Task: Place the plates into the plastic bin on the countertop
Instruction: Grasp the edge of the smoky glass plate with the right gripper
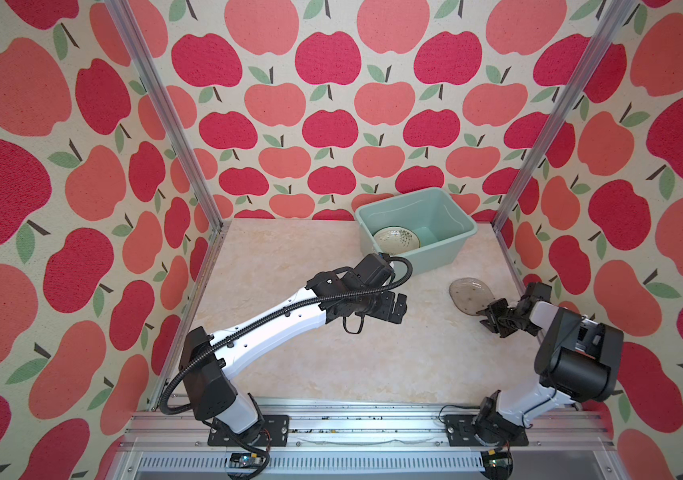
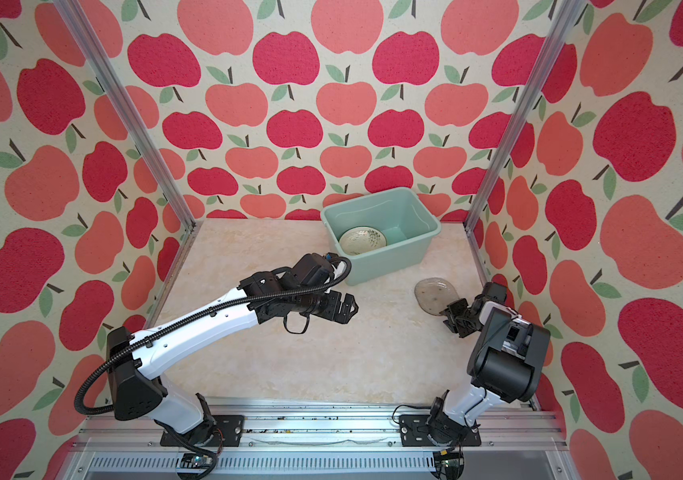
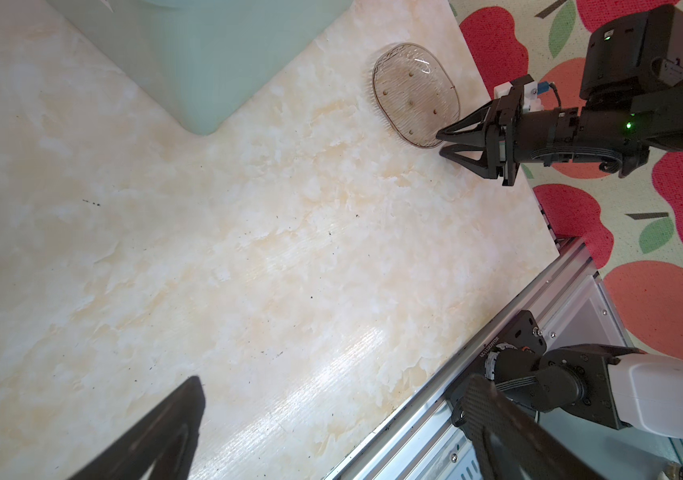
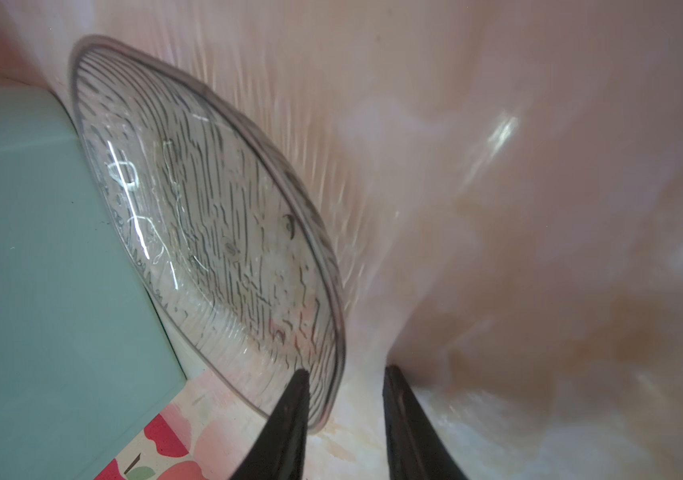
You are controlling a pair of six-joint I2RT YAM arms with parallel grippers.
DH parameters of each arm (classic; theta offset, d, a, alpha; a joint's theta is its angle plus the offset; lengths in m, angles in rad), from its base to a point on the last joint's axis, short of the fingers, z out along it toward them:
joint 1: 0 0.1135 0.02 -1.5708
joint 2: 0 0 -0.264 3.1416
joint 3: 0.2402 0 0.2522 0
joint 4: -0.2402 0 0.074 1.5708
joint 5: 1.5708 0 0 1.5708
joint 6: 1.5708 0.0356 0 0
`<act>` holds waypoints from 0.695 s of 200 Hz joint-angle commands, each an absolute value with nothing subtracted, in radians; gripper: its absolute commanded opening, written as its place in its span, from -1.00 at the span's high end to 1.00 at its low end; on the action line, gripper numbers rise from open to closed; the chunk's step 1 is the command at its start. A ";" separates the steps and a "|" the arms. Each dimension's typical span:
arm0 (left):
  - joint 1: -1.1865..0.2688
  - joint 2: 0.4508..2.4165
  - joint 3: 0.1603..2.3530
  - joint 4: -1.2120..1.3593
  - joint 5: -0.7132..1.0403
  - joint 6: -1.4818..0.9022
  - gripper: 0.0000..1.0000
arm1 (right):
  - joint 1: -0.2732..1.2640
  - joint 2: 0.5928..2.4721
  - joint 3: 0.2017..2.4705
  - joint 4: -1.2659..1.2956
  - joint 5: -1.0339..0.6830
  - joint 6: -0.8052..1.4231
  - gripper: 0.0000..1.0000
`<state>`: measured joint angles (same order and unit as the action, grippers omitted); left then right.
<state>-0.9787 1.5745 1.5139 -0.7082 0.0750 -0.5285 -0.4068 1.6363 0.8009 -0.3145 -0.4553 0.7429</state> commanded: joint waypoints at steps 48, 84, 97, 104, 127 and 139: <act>-0.974 1.607 1.583 -0.746 0.086 -0.537 -0.99 | -0.396 1.694 0.820 -0.289 -0.465 0.754 0.70; -0.977 1.595 1.590 -0.755 0.071 -0.546 -0.99 | -0.396 1.659 0.856 -0.359 -0.451 0.713 0.88; -0.980 1.582 1.585 -0.756 0.060 -0.551 -0.99 | -0.396 1.628 0.870 -0.395 -0.443 0.698 0.92; -0.982 1.573 1.581 -0.756 0.052 -0.555 -0.99 | -0.396 1.607 0.875 -0.417 -0.434 0.685 0.93; -0.985 1.531 1.559 -0.752 0.024 -0.573 -0.99 | -0.396 1.533 0.901 -0.509 -0.406 0.630 0.98; -0.985 1.497 1.538 -0.743 0.005 -0.584 -0.99 | -0.395 1.492 0.918 -0.573 -0.390 0.592 1.00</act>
<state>-0.9794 1.5776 1.5547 -0.7303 0.0566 -0.5533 -0.4057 1.5803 0.8654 -0.4244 -0.4313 0.6861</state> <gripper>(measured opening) 0.994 0.063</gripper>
